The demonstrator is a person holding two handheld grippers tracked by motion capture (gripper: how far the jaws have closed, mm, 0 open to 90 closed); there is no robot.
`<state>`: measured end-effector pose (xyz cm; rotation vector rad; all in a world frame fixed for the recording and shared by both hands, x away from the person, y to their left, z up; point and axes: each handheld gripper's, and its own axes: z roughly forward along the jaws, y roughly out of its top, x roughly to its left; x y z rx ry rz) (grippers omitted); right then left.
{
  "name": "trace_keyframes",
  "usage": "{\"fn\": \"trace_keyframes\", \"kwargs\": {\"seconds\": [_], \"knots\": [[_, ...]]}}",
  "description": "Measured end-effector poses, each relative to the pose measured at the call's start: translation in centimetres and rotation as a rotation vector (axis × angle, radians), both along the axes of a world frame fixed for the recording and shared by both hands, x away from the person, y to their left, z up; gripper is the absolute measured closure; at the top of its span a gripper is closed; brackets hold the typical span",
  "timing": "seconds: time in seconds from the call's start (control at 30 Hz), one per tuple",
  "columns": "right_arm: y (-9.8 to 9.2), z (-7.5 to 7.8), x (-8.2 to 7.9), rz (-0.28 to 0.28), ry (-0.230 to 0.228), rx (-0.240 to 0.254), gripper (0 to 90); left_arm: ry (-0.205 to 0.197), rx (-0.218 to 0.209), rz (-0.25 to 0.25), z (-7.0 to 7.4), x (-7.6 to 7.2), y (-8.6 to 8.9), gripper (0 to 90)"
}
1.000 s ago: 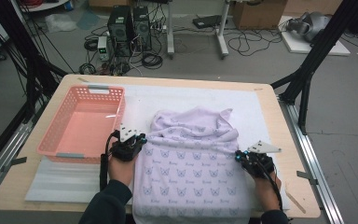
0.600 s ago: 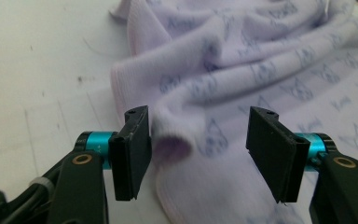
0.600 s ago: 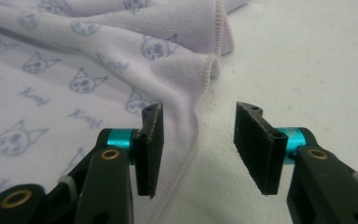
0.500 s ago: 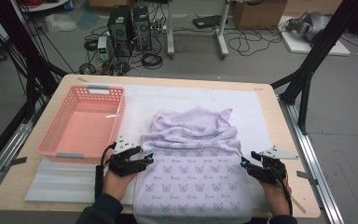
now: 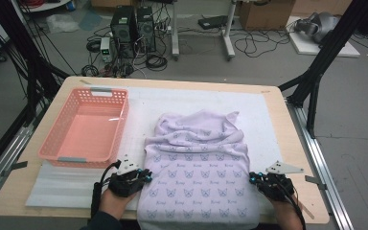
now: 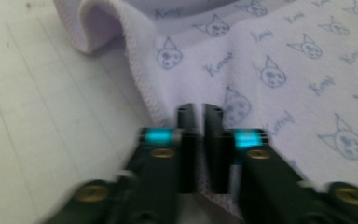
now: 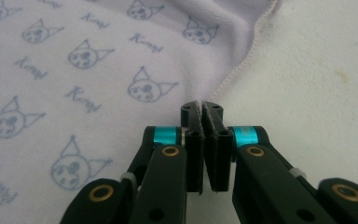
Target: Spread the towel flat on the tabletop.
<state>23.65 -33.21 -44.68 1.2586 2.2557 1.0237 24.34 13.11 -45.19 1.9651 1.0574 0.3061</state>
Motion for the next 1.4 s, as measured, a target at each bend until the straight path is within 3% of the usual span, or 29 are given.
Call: {"fn": "trace_keyframes", "kwargs": {"seconds": [0.07,0.3,0.4,0.5,0.6,0.67,0.7,0.83,0.97,1.0,1.03,1.1,1.13,1.17,1.2,1.23,1.3,1.4], "knots": [[0.0,0.2,-0.5,0.009,0.008,-0.012,88.0,0.01,0.006,-0.008,0.2,-0.5,0.2,88.5],[-0.7,1.3,-3.1,0.05,-0.016,0.001,88.0,0.024,-0.065,-0.019,1.1,-2.7,2.4,88.7],[-1.3,1.9,-4.2,0.063,-0.027,0.036,88.1,0.022,-0.104,-0.043,1.6,-3.8,3.4,88.8],[-1.6,2.5,-5.3,0.089,-0.039,0.055,88.1,0.032,-0.116,-0.079,1.8,-5.1,3.9,88.7],[-1.6,2.8,-6.3,0.099,-0.033,0.058,84.4,0.002,-0.123,-0.109,1.8,-5.9,4.0,86.8],[-1.5,2.8,-6.3,0.079,-0.045,0.041,63.5,-0.019,-0.151,-0.083,1.9,-5.4,3.8,60.8],[-1.4,2.6,-5.9,0.06,-0.046,0.05,62.4,-0.023,-0.16,-0.066,1.9,-5.2,3.8,51.4],[-0.4,2.1,-4.5,0.028,-0.036,0.032,56.8,-0.008,-0.181,-0.024,1.6,-4.0,2.8,43.5],[0.7,1.2,-3.1,-0.004,-0.018,-0.032,50.8,0.012,-0.125,0.023,0.3,-2.7,1.4,41.2],[0.9,0.9,-2.7,-0.008,-0.016,-0.041,50.4,0.04,-0.118,0.044,-0.1,-2.2,1.2,40.9],[1.0,0.6,-2.3,0.002,-0.009,-0.044,50.7,0.035,-0.126,0.056,-0.3,-2.0,1.1,40.3],[1.3,0.1,-2.0,0.023,0.002,-0.038,60.8,0.004,-0.065,0.072,-0.2,-2.2,0.6,46.8],[1.3,0.2,-2.0,0.04,0.015,-0.02,72.6,-0.021,-0.025,0.058,-0.2,-2.5,0.5,58.3],[1.3,0.2,-2.1,0.056,0.014,-0.017,82.5,-0.03,-0.01,0.022,-0.3,-2.8,0.6,79.0],[1.5,0.3,-2.4,0.071,0.014,-0.028,83.8,-0.007,-0.024,0.016,-0.2,-2.8,0.7,85.0],[1.6,0.3,-2.5,0.085,0.013,-0.036,84.6,0.018,-0.03,0.0,0.0,-2.9,0.9,85.8],[1.5,0.6,-3.1,0.112,0.039,-0.027,84.8,0.025,-0.06,-0.025,0.3,-3.6,1.3,86.1],[0.9,1.3,-4.7,0.124,0.016,-0.004,84.8,0.015,-0.084,-0.029,1.0,-4.7,2.1,86.1]]}}
